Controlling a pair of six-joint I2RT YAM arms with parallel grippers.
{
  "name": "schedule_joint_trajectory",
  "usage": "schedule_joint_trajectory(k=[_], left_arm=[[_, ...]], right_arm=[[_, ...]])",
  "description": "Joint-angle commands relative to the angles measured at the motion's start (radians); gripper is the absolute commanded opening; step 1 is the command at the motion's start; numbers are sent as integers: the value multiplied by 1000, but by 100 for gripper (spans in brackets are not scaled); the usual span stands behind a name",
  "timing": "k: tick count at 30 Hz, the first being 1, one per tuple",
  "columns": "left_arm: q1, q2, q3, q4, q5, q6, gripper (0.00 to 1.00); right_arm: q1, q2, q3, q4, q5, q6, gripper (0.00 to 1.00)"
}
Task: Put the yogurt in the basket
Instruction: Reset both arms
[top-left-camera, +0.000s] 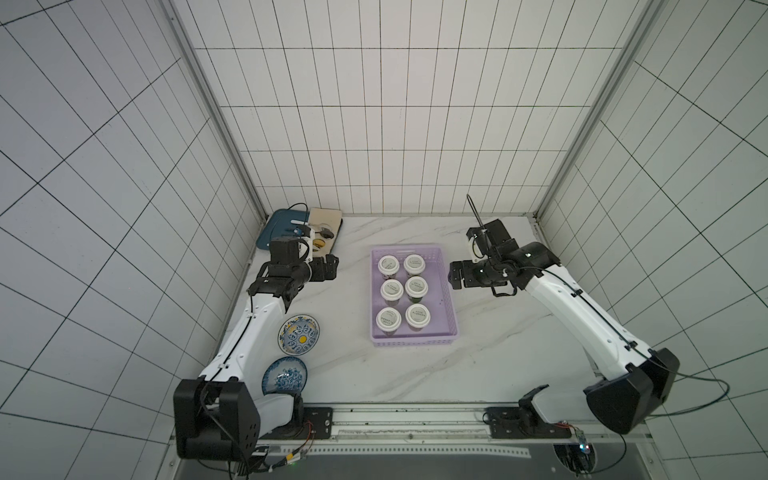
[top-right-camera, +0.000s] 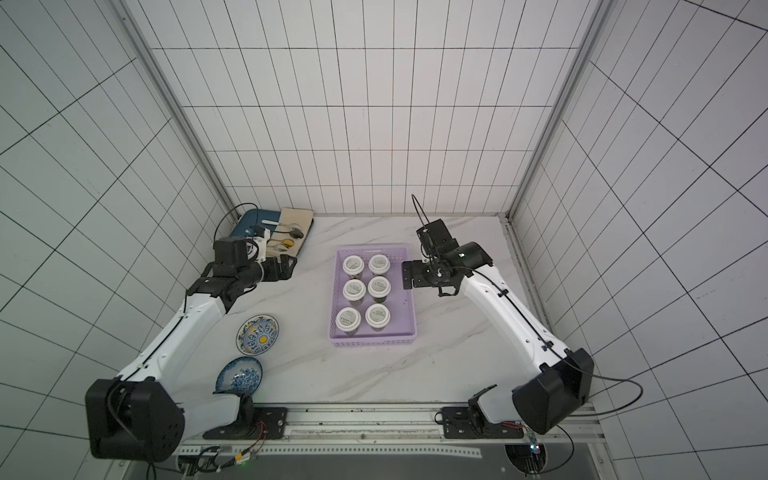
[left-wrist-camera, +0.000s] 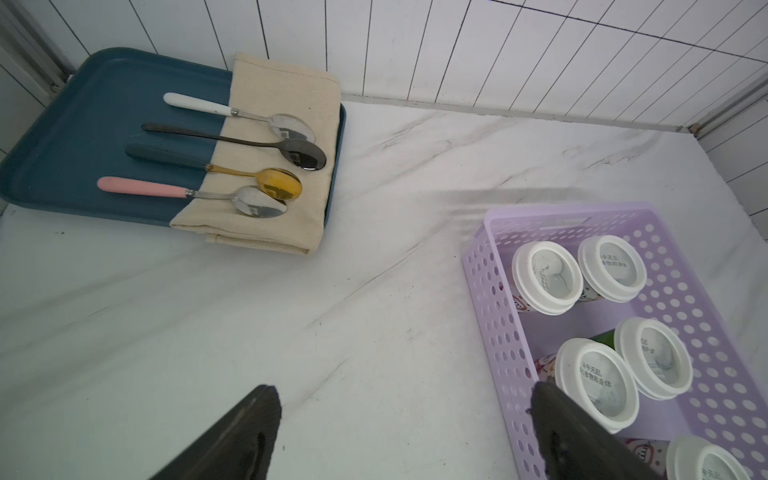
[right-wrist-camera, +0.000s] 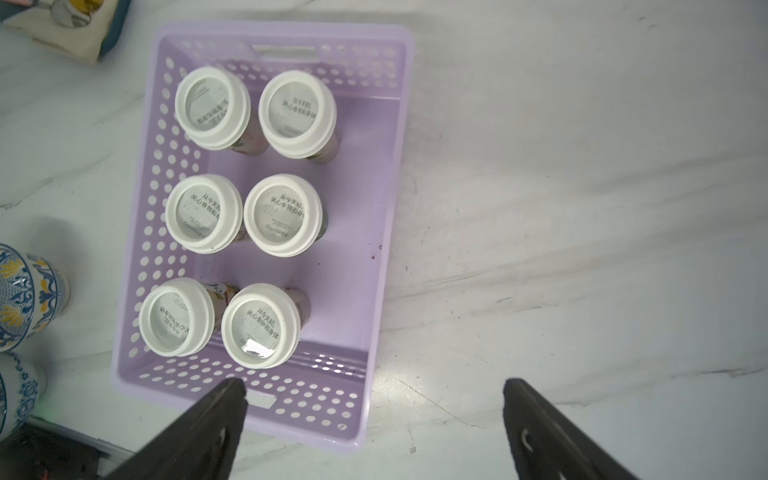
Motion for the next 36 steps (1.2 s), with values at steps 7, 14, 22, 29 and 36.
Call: schedule_joint_trajectory(k=[7,14,22,29,36], left_arm=[[5,38,-46,132,-122,91,98],[23,85,-136,320,-68,119,98],[30,147,-283,624,-42,110,98],[29,228,-374,838,-111,121,98],[24,256,-459,1040,-193,88,98]], right_arm=[[-90,-173,-169,156,306,-111,99],[-158,-310,-361,415,398,-232,99],[-285,-409,-619,739,433,-311,99],[-356,-378,-770,983,436,-306,99],[-394,-289,-847,1166,496,-238,99]])
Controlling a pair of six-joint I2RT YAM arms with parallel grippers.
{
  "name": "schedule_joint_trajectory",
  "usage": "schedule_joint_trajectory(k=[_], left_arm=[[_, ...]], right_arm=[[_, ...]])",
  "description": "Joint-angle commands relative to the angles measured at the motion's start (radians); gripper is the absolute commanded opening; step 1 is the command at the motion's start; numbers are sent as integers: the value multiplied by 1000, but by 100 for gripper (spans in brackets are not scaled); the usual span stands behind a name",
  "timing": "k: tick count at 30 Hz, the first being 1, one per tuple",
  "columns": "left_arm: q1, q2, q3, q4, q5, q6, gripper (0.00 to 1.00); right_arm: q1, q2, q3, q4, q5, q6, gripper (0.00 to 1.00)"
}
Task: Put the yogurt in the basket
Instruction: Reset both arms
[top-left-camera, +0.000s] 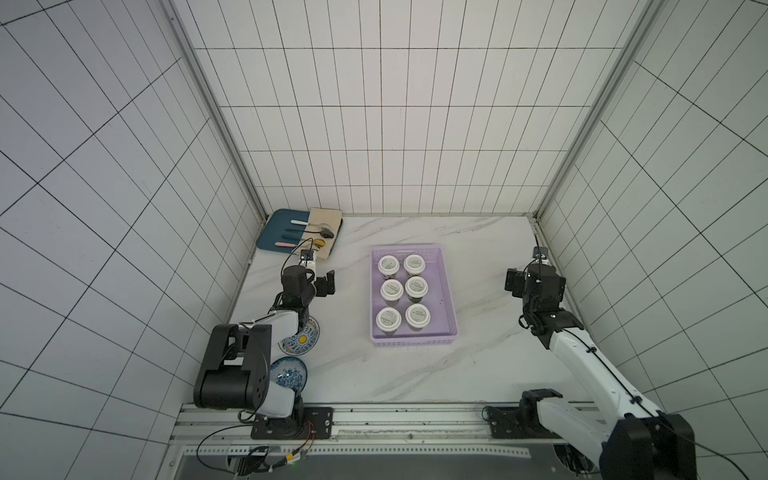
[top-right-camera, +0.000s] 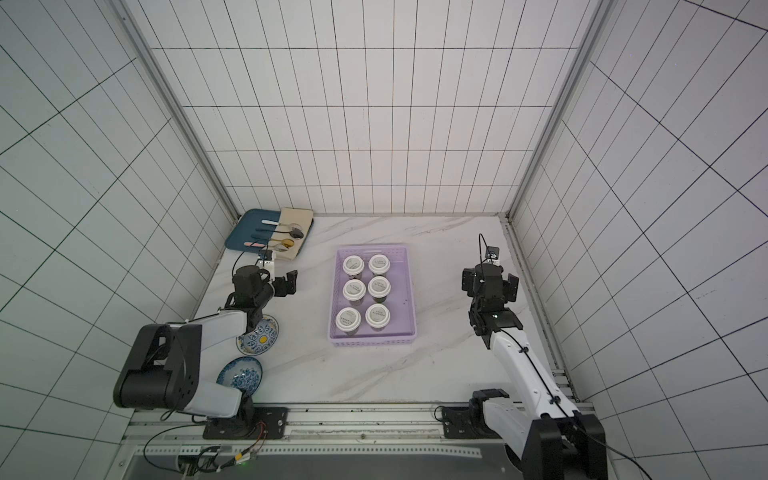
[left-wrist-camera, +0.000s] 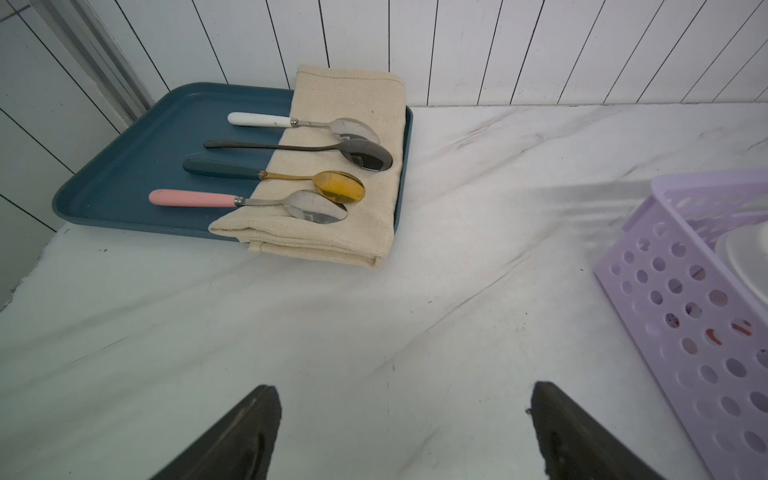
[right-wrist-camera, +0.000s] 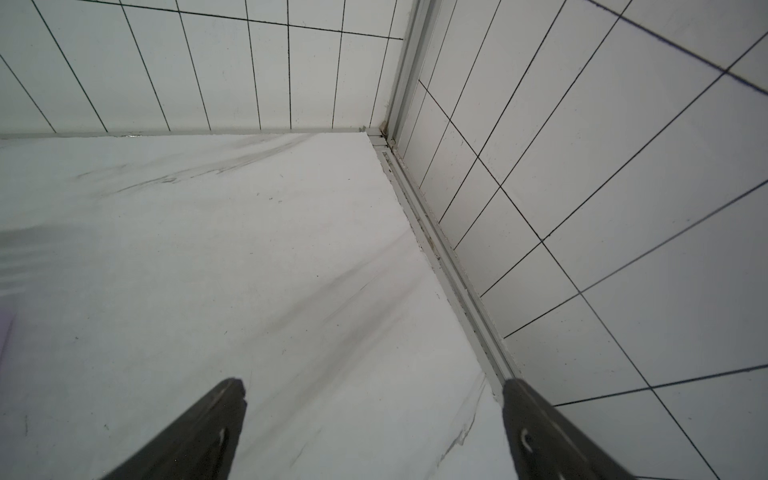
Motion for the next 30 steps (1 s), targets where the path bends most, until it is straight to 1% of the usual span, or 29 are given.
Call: schedule_joint_trajectory(k=[1,4,6,9,10,14,16,19,23,30], left_arm=[[-3,10,-27,161,-73,-20,98],[-1,9,-55,213,-118,-42,98],[1,26,-91,289,-158,-57,98],[-13,79,-136,422,-185,-47,98],[-14,85,-133,431,-192,-48,98],[-12,87,-88,344,-283,-94,98],[-12,84,-88,337,-291,-97,98],[-11,85,-89,338,-291,-97,98],[-10,86,-88,339,-289,-97,98],[-13,85,-90,345,-295,-96,98]], right_arm=[[-27,33,-55,161,53,47,99],[-37,54,-109,267,48,51,99],[-44,73,-136,324,51,41,99],[-51,104,-181,427,55,34,99],[-51,117,-193,454,52,26,99],[-57,172,-225,533,46,14,99],[-63,205,-241,597,27,10,99],[-62,238,-242,628,-7,-1,99],[-68,280,-256,703,-22,-12,99],[-75,303,-258,736,-59,-15,99]])
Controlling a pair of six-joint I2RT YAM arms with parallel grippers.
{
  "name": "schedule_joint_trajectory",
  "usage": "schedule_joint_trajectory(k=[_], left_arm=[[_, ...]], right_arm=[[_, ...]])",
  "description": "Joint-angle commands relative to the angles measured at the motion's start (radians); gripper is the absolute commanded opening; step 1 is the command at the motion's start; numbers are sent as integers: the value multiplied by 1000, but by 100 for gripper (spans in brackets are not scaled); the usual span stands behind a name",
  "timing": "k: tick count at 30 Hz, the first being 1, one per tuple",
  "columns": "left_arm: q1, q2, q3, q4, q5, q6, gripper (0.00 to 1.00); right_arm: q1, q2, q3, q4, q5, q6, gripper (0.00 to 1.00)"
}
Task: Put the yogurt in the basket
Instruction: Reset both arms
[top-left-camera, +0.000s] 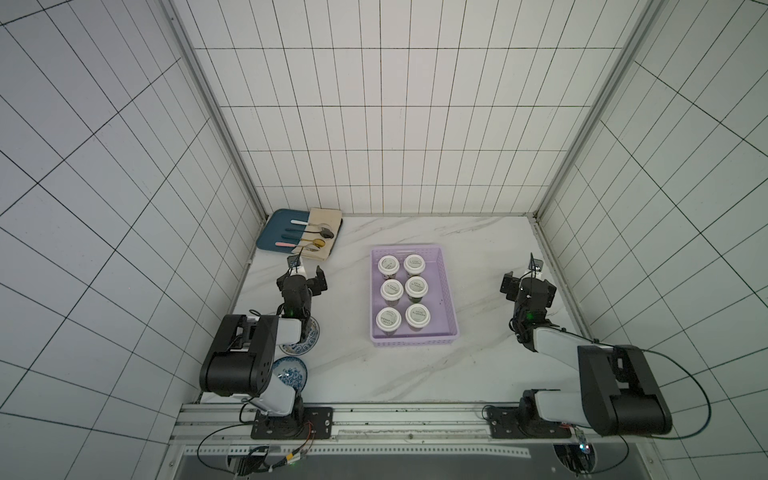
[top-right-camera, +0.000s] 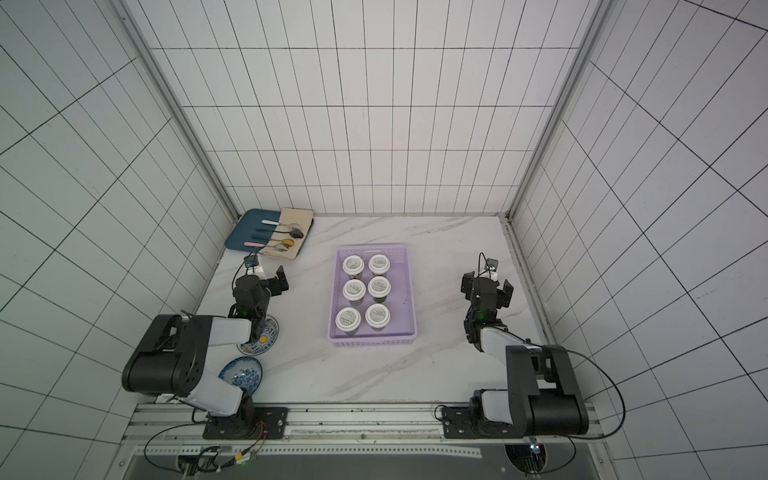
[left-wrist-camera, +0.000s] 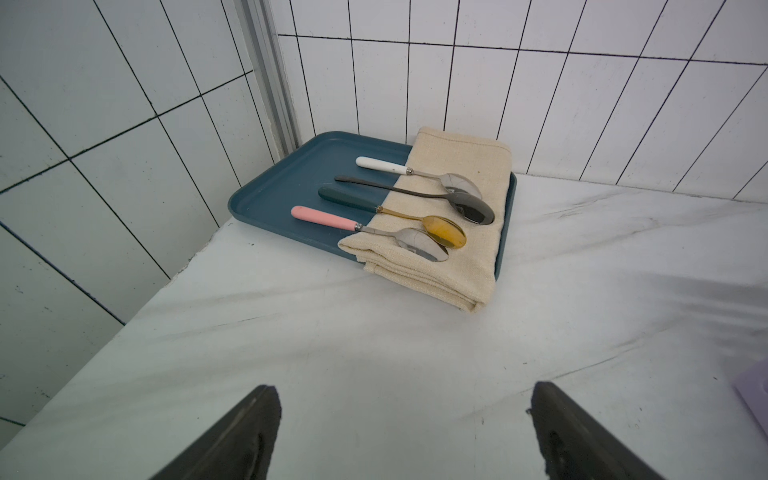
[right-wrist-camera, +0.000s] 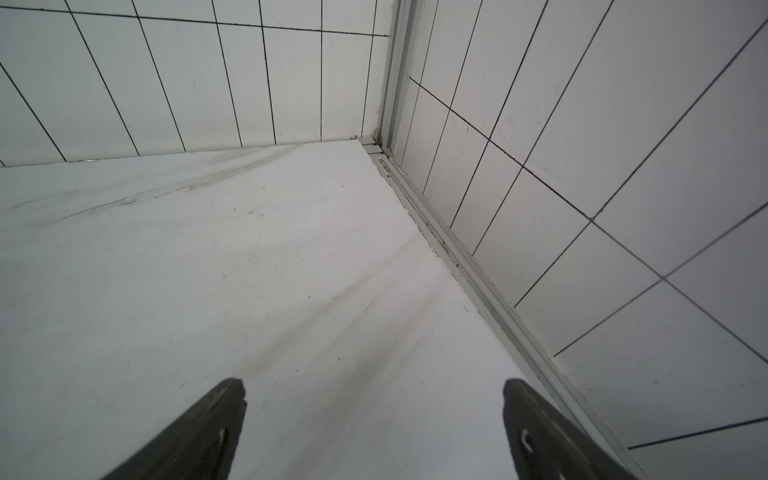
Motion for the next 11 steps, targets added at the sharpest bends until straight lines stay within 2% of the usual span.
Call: schedule_joint_trajectory(k=[1,11], left_arm=[[-2,3,9,18,-12,-7,98],[-3,5,10,17,-31,-13,98]], right_arm=[[-14,11,-31,70,-16,-10,99],[-16,-32,-34,64,-22,-10,99]])
